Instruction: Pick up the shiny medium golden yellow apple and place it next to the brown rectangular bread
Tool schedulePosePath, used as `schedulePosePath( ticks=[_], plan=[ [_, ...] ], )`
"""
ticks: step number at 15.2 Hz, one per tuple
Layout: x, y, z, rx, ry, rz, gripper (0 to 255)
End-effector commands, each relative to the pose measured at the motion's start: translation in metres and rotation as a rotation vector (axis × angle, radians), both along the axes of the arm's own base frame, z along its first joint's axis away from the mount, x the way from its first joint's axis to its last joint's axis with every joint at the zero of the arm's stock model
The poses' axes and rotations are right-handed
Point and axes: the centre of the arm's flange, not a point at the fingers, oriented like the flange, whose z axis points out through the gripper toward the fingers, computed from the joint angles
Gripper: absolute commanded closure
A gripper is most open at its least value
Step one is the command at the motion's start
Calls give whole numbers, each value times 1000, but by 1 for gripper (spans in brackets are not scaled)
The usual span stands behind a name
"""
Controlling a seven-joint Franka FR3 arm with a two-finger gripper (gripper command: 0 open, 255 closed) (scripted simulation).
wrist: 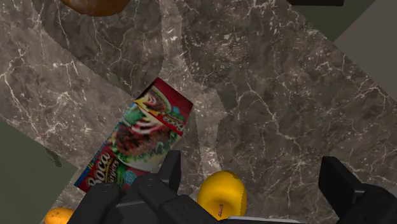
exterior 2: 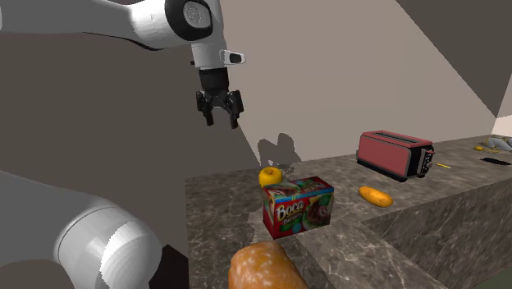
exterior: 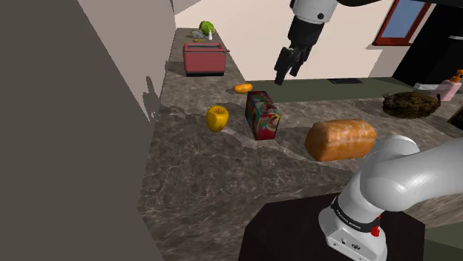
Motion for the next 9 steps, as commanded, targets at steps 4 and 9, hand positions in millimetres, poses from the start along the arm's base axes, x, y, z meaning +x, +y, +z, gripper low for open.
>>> schedulePosePath(
  ticks=[4, 9],
  plan=[
    [25, -19, -23, -14, -11, 141, 0],
    [72, -44, -61, -38, -30, 375, 0]
  ],
)
